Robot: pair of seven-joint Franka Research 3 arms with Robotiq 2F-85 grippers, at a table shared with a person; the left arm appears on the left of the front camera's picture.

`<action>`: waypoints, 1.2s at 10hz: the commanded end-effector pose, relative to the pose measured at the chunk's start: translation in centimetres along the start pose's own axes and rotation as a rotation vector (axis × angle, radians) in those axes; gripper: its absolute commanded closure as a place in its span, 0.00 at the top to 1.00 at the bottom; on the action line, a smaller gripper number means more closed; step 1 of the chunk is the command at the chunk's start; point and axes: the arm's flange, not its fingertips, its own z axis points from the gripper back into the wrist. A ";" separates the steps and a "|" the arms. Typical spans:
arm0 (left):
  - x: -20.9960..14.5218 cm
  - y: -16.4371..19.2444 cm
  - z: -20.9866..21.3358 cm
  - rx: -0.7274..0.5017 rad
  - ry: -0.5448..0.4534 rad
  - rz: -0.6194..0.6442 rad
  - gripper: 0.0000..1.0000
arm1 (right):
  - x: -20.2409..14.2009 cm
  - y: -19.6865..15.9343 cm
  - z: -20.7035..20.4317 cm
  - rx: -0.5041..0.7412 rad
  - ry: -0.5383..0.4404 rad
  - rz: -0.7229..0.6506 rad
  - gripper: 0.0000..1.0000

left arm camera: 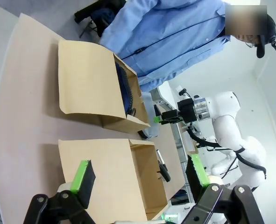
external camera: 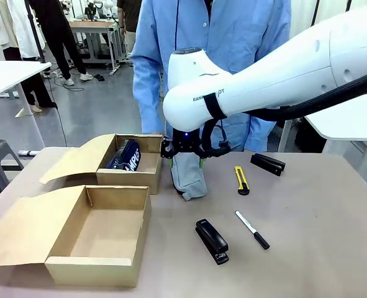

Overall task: Place items inside the box.
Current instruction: Pick up a Pencil pouch or Stapler and place it inside the Mailer Box closest to the robot.

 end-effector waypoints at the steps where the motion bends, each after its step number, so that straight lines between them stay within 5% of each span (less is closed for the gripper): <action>1: 0.1 0.0 0.0 -0.018 -0.018 -0.021 1.00 | -1.7 -2.0 1.0 -0.025 0.028 0.014 1.00; 5: 0.1 0.0 0.0 -0.018 -0.018 -0.021 1.00 | 1.8 0.0 -0.9 0.053 -0.007 0.003 1.00; 12: 0.1 0.0 0.0 -0.018 -0.018 -0.021 1.00 | 4.4 0.9 -3.6 -0.016 -0.026 -0.035 1.00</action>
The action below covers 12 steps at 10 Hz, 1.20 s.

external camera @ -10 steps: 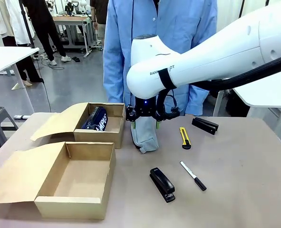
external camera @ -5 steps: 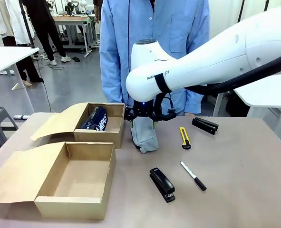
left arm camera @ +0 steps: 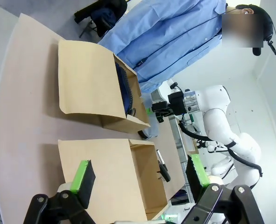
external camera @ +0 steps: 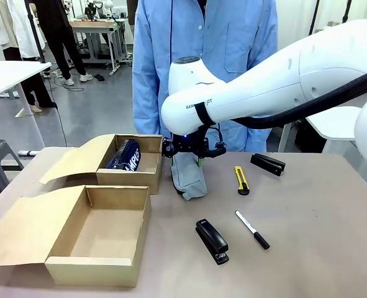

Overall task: Place items inside the box.
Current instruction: Pick up a Pencil pouch or Stapler and place it inside the Mailer Box closest to the robot.

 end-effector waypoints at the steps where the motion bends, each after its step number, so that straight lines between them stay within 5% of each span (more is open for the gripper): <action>1: 0.1 0.0 0.0 -0.017 -0.017 -0.021 1.00 | 0.6 0.0 -1.0 -0.024 0.016 -0.013 1.00; 8: 0.1 0.0 0.0 -0.017 -0.017 -0.021 1.00 | 0.1 -1.4 -4.6 0.014 0.076 0.003 1.00; 9: 0.1 0.0 0.0 -0.017 -0.017 -0.021 1.00 | 0.0 -1.4 -4.5 0.015 0.079 0.014 0.41; 10: 0.1 0.0 0.0 -0.017 -0.017 -0.021 1.00 | 0.0 -1.2 -4.5 0.017 0.083 0.021 0.40; 11: 0.1 0.0 0.0 -0.017 -0.017 -0.021 1.00 | 0.0 -1.1 -4.5 0.013 0.081 0.024 0.00; 12: 0.1 0.0 0.0 -0.017 -0.017 -0.021 1.00 | -0.1 -1.0 -4.4 0.012 0.079 0.023 0.38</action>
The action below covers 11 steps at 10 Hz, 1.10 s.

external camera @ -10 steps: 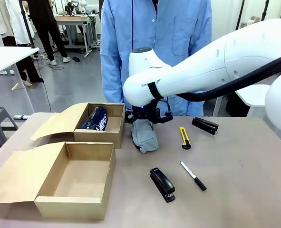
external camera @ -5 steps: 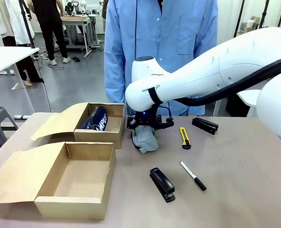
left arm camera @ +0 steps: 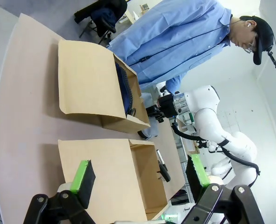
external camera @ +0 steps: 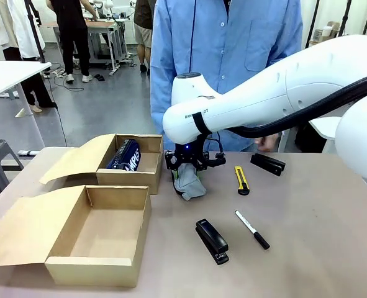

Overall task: Place items inside the box.
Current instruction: Pick up a Pencil pouch or Stapler and place it inside the Mailer Box closest to the robot.

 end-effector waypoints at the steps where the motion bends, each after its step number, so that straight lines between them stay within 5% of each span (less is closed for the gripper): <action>1: 0.1 0.0 0.0 -0.017 -0.017 -0.021 1.00 | -0.4 -0.4 -0.4 0.010 0.008 0.014 0.00; 8: 0.1 0.0 0.0 -0.017 -0.017 -0.021 1.00 | -4.7 -0.2 3.5 -0.010 0.005 -0.006 0.00; 10: 0.1 0.0 0.0 -0.017 -0.017 -0.021 1.00 | -13.5 -1.3 8.7 0.019 0.129 0.051 0.00; 11: 0.1 0.0 0.0 -0.017 -0.017 -0.021 1.00 | -18.7 -3.2 11.9 0.060 0.048 0.120 0.00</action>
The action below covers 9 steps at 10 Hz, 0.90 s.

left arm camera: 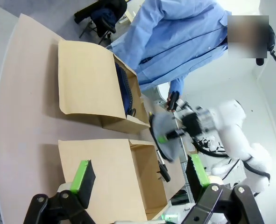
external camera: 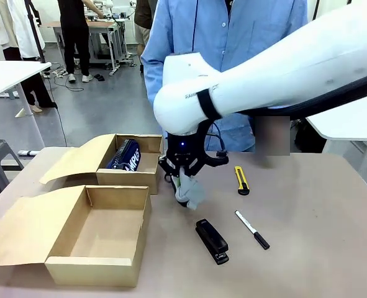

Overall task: Place items inside the box.
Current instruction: Pick up a Pencil pouch or Stapler and place it inside the Mailer Box closest to the robot.

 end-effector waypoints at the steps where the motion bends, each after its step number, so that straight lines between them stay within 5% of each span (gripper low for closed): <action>1: 0.1 0.0 -0.1 -0.017 -0.016 -0.020 1.00 | -10.7 -5.1 4.2 0.057 -0.081 0.053 0.00; 2: 0.1 0.0 -0.1 -0.017 -0.016 -0.020 1.00 | -13.4 -6.7 4.3 0.064 -0.073 0.057 0.00; 4: 0.1 0.0 -0.1 -0.017 -0.016 -0.020 1.00 | -15.8 -12.4 4.1 0.212 -0.102 -0.168 0.00; 6: 0.1 0.0 -0.1 -0.017 -0.016 -0.020 1.00 | -15.2 -17.6 2.9 0.379 -0.091 -0.330 0.00; 7: 0.1 0.0 -0.1 -0.017 -0.016 -0.020 1.00 | -16.2 -12.1 4.5 0.171 -0.071 -0.170 0.00; 8: 0.1 0.0 -0.1 -0.017 -0.016 -0.020 1.00 | -16.2 -12.1 4.5 0.171 -0.071 -0.170 0.00; 9: 0.1 0.0 -0.1 -0.017 -0.016 -0.020 1.00 | -15.9 -16.6 3.6 0.261 -0.072 -0.277 0.12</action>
